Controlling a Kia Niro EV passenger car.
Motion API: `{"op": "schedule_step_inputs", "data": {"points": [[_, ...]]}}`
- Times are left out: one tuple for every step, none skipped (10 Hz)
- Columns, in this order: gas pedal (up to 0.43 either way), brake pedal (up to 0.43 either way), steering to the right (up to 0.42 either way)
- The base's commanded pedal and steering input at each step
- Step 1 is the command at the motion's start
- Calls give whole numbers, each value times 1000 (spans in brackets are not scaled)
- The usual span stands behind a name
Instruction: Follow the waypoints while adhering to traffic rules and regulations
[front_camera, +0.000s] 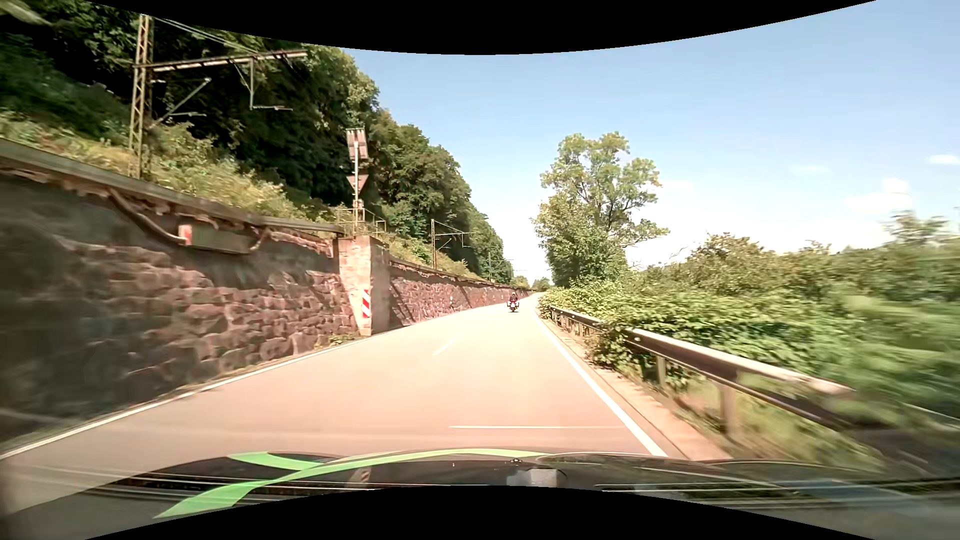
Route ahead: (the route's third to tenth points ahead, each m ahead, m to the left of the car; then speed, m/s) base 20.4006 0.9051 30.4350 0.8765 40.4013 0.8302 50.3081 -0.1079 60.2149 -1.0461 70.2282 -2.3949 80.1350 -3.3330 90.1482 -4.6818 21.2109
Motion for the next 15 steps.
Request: {"op": "schedule_step_inputs", "data": {"points": [[240,0,5],[228,0,7],[228,0,7],[240,0,7],[248,0,7],[248,0,7],[248,0,7],[248,0,7],[209,0,7],[197,0,7],[189,0,7],[189,0,7],[189,0,7],[189,0,7],[189,0,7]]}}
